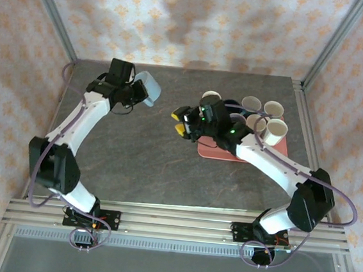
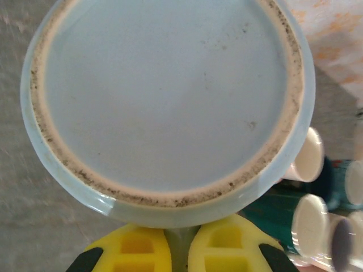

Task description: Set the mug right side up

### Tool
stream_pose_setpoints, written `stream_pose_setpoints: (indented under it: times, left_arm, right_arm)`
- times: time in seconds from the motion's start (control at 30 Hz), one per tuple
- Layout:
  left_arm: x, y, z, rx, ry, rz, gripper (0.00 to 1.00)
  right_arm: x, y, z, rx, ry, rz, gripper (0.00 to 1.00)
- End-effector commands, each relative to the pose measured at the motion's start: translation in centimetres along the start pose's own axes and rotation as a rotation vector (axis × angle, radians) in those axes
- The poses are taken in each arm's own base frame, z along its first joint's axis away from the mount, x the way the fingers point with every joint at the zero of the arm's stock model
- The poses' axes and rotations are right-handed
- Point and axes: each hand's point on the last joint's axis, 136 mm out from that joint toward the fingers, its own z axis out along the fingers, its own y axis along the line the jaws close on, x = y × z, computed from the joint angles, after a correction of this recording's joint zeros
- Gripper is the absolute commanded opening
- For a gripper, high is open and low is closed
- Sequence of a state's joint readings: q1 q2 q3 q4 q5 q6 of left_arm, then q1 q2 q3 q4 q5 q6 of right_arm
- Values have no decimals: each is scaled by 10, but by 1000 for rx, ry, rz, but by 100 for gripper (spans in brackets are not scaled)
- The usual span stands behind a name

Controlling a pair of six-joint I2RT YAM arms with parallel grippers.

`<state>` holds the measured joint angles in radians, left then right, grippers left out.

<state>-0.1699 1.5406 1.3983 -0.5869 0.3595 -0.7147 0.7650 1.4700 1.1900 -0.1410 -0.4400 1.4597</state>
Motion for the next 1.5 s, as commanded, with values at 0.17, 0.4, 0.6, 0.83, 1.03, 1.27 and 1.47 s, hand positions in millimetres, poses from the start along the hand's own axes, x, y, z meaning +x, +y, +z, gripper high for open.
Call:
stream_pose_setpoints:
  times: [0.17,0.4,0.6,0.83,1.03,1.27,1.47]
  left_arm:
    - [5,-51,-70,278,-71,-296,0]
    - [19,-63,-90,355,-79,-392,0]
    - [28,-68,-99,367,-75,-402,0]
    - [29,-65,-104,368,-86,-427,0]
    - [31,-58,-99,351,-96,-441,0]
    - [29,-57,-96,357,-105,-463,0]
    - [27,-57,-98,356,-115,-459,0]
  right_arm:
    - [13,36,23,-225,-49,310,49]
    - [27,43,40,-275,-10,391,49]
    - [23,58,35,-340,-44,385,47]
    - [14,67,22,-402,-103,380,46]
    - [15,78,12,-460,-125,354,43]
    - [13,75,0,-487,-164,351,43]
    - [27,59,7,-398,-126,379,43]
